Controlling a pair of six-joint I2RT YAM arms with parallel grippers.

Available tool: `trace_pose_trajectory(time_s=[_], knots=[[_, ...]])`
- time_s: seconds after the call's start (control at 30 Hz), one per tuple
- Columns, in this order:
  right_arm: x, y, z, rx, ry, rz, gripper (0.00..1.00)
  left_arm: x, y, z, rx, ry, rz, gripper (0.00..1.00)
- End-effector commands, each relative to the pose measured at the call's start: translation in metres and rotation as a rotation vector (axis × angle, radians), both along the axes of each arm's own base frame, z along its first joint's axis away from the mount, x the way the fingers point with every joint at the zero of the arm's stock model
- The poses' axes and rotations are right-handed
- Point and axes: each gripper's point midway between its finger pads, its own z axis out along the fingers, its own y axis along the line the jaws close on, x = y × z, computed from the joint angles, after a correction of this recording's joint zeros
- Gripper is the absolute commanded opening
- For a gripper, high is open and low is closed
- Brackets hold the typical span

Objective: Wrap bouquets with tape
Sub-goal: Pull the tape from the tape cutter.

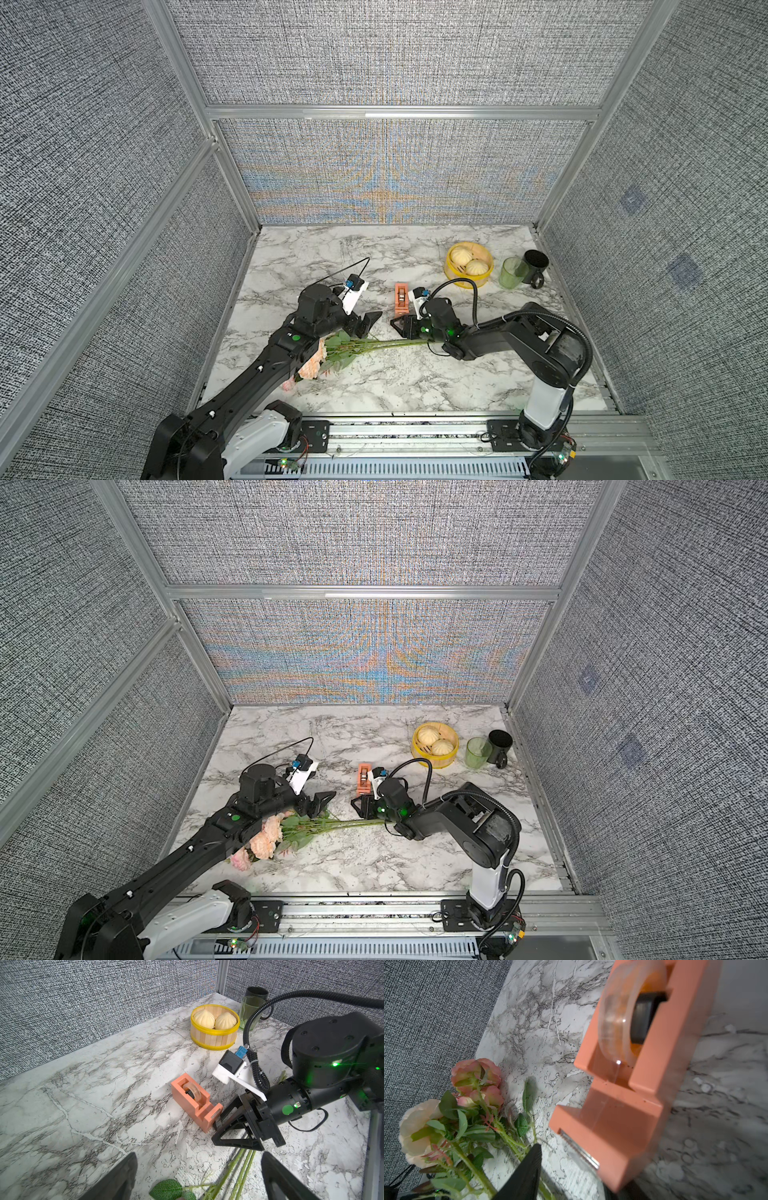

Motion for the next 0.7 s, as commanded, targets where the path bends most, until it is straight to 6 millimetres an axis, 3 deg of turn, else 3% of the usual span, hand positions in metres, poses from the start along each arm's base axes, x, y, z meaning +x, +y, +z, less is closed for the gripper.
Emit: trace_pose_trajectory(time_s=[0.0, 0.1, 0.33, 0.43, 0.67], knots=[[0.005, 0.003, 0.012, 0.033, -0.035, -0.010, 0.43, -0.002, -0.002, 0.000, 0.006, -0.002, -0.021, 0.92], [0.004, 0.002, 0.016, 0.037, -0.042, -0.010, 0.36, -0.006, -0.004, 0.002, 0.003, -0.010, -0.049, 0.92], [0.001, 0.001, 0.026, 0.039, -0.054, -0.006, 0.08, -0.019, -0.008, 0.000, 0.027, -0.059, -0.140, 0.91], [-0.001, 0.003, 0.031, 0.055, -0.053, 0.006, 0.00, -0.020, -0.006, -0.005, 0.053, -0.079, -0.148, 0.90], [-0.002, 0.007, 0.064, 0.095, -0.070, 0.025, 0.00, -0.035, -0.012, -0.011, 0.080, -0.181, -0.276, 0.90]])
